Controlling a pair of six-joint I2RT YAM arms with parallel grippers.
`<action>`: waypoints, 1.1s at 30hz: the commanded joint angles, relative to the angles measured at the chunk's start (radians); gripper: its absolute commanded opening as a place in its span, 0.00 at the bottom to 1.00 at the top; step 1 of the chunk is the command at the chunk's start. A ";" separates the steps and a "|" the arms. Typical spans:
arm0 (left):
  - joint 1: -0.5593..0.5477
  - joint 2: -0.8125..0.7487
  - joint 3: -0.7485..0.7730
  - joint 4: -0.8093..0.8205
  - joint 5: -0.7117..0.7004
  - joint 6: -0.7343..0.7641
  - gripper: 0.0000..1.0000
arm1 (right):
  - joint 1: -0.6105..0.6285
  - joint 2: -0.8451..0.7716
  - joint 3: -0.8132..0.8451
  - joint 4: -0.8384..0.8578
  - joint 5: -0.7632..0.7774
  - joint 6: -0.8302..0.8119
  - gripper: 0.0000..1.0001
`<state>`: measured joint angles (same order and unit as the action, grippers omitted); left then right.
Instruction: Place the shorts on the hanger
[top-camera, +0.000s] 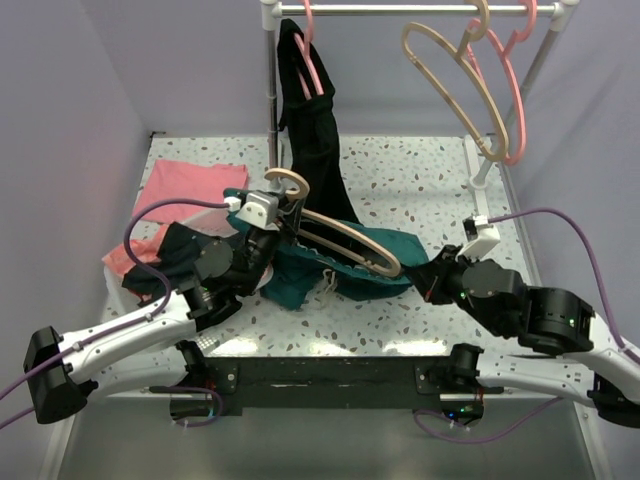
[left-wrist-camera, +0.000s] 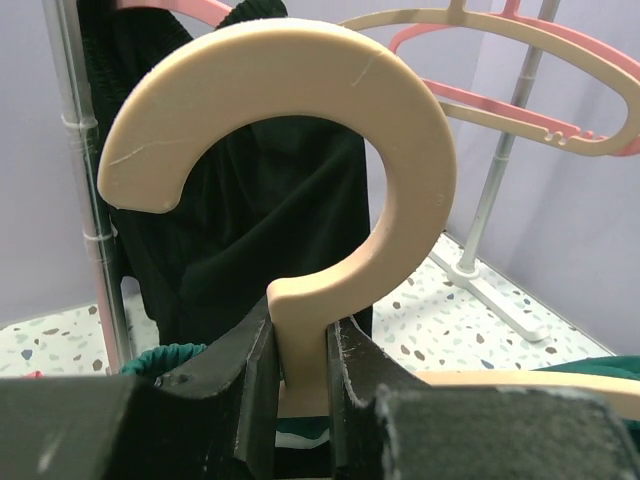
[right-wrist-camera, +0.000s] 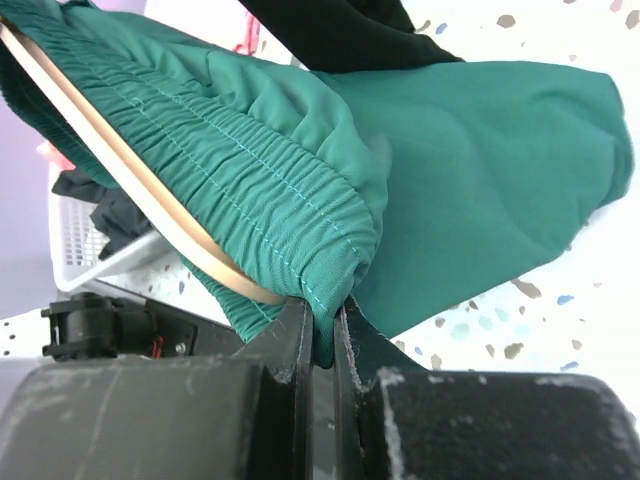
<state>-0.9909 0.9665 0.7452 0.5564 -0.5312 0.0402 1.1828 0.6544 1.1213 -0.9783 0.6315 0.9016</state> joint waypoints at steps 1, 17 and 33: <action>0.028 0.003 0.022 0.106 -0.116 0.152 0.00 | 0.000 0.031 0.106 -0.175 0.010 0.019 0.00; -0.110 0.127 0.147 0.122 -0.219 0.210 0.00 | 0.000 0.277 0.461 -0.177 -0.161 -0.029 0.00; -0.272 0.199 0.301 0.040 -0.233 0.217 0.00 | -0.002 0.410 0.776 -0.229 0.054 -0.096 0.03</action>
<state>-1.2331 1.1408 1.0008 0.5755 -0.7513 0.2176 1.1778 1.0283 1.8328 -1.2514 0.6197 0.8356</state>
